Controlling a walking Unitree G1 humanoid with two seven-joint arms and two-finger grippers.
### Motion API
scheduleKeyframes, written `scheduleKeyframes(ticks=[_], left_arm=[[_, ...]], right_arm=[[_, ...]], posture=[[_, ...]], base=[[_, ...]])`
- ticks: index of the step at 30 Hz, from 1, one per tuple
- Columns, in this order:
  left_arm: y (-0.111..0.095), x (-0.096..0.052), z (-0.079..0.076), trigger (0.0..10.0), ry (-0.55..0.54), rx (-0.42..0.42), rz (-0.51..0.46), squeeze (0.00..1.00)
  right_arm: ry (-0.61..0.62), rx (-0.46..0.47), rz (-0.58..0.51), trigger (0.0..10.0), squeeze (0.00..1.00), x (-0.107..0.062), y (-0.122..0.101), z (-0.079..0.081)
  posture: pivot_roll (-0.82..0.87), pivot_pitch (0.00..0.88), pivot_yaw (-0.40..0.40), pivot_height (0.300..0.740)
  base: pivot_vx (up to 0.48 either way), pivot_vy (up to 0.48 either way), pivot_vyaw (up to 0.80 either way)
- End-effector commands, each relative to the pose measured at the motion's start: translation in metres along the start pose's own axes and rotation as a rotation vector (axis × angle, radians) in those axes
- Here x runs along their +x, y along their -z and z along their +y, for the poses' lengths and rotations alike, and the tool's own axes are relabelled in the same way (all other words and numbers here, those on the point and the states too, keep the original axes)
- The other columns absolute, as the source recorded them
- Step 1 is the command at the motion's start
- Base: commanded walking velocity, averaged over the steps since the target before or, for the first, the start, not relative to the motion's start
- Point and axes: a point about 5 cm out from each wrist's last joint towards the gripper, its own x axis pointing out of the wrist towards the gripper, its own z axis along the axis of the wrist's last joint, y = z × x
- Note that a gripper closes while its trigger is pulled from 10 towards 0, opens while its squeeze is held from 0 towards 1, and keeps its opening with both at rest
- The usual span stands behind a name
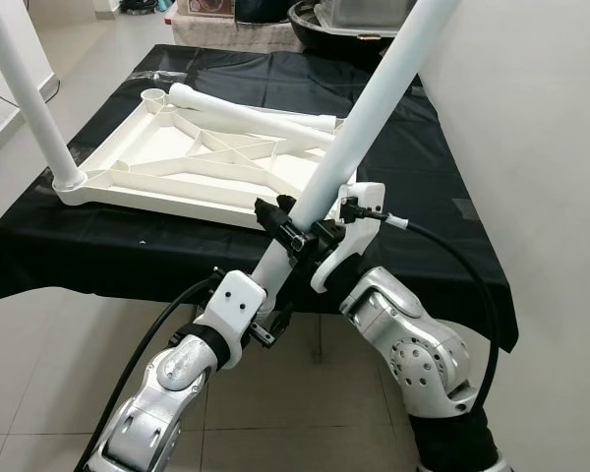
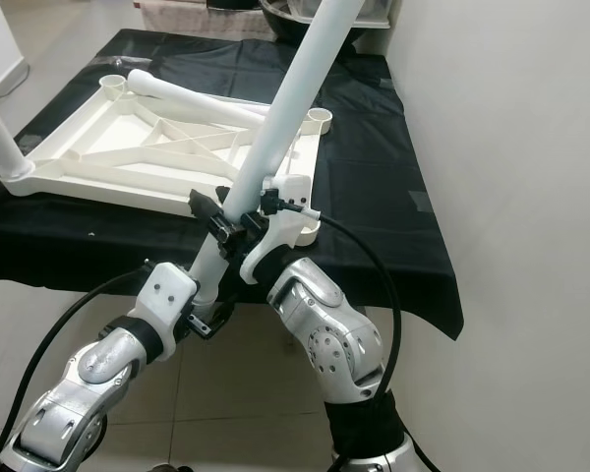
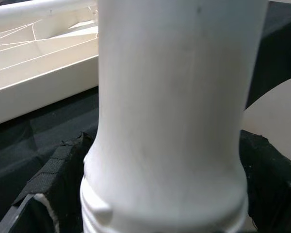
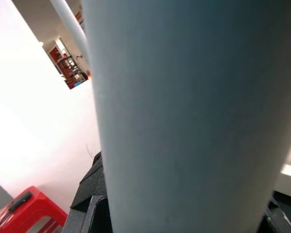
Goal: Building children table
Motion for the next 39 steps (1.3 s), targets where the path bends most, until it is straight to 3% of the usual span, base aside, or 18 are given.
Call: scheduleKeyframes(ticks=[1, 2, 15, 16, 19, 20, 21, 23, 24, 25, 26, 27, 33, 39], left_arm=[[0.005, 0.000, -0.004, 8.7, 0.013, 0.003, 0.013, 0.00], [0.004, 0.000, -0.004, 0.0, 0.010, 0.003, 0.004, 0.00], [0.004, 0.001, -0.006, 0.0, 0.008, 0.005, -0.005, 0.00], [0.005, 0.000, -0.005, 10.0, 0.007, 0.000, 0.005, 0.00], [0.006, 0.000, -0.005, 10.0, 0.008, -0.004, 0.012, 0.00], [0.008, -0.002, -0.005, 10.0, 0.010, -0.016, 0.015, 0.00], [0.010, -0.007, -0.005, 10.0, 0.024, -0.044, 0.015, 0.00], [0.011, -0.010, -0.005, 10.0, 0.033, -0.064, 0.014, 0.00], [0.012, -0.016, -0.008, 10.0, 0.092, -0.091, 0.004, 0.00], [0.012, -0.016, -0.008, 10.0, 0.092, -0.091, 0.004, 0.00], [0.016, -0.029, -0.015, 10.0, 0.230, -0.144, 0.008, 0.00], [0.017, -0.035, -0.017, 10.0, 0.279, -0.163, 0.012, 0.00], [0.021, -0.043, -0.017, 10.0, 0.358, -0.197, 0.039, 0.00], [0.024, -0.051, -0.017, 10.0, 0.446, -0.218, 0.064, 0.00]], right_arm=[[-0.038, -0.001, 0.002, 10.0, 0.00, -0.001, 0.000, 0.008], [-0.042, 0.001, 0.007, 10.0, 0.00, -0.002, 0.001, 0.009], [-0.036, -0.010, 0.012, 10.0, 0.00, -0.003, 0.001, 0.010], [-0.030, -0.015, 0.009, 10.0, 0.00, -0.003, 0.001, 0.009], [-0.027, -0.018, 0.008, 10.0, 0.00, -0.003, 0.001, 0.008], [-0.022, -0.029, 0.004, 10.0, 0.80, -0.003, 0.001, 0.007], [-0.022, -0.037, 0.001, 10.0, 1.00, -0.004, 0.000, 0.006], [-0.024, -0.042, 0.000, 10.0, 1.00, -0.004, 0.000, 0.005], [-0.034, -0.043, -0.004, 10.0, 0.00, -0.005, -0.002, 0.003], [-0.034, -0.043, -0.004, 10.0, 0.00, -0.005, -0.002, 0.003], [-0.068, -0.031, 0.000, 10.0, 0.00, -0.007, -0.004, 0.000], [-0.082, -0.018, 0.003, 10.0, 0.00, -0.008, -0.005, -0.002], [-0.129, 0.002, 0.029, 10.0, 0.00, -0.011, -0.006, -0.008], [-0.313, 0.056, 0.106, 10.0, 0.00, -0.019, -0.002, -0.001]], posture=[[0.06, 0.123, -0.051, 0.740], [0.06, 0.123, -0.051, 0.740], [0.06, 0.129, -0.049, 0.740], [0.06, 0.129, -0.050, 0.740], [0.06, 0.129, -0.050, 0.740], [0.06, 0.129, -0.046, 0.740], [0.06, 0.129, -0.049, 0.740], [0.06, 0.129, -0.049, 0.740], [0.06, 0.130, -0.047, 0.740], [0.06, 0.130, -0.047, 0.740], [0.07, 0.132, -0.050, 0.740], [0.07, 0.133, -0.049, 0.740], [0.07, 0.134, -0.049, 0.740], [0.07, 0.133, -0.049, 0.740]], base=[[0.000, 0.000, 0.00], [0.000, 0.000, 0.00], [0.000, 0.000, 0.00], [0.000, 0.000, 0.00], [0.000, 0.000, 0.00], [0.000, 0.000, 0.00], [0.000, 0.000, 0.00], [0.000, 0.000, 0.00], [0.000, 0.000, 0.00], [0.000, 0.000, 0.00], [0.000, 0.000, 0.00], [0.000, 0.000, 0.00], [0.000, 0.000, 0.00], [0.000, 0.000, 0.00]])
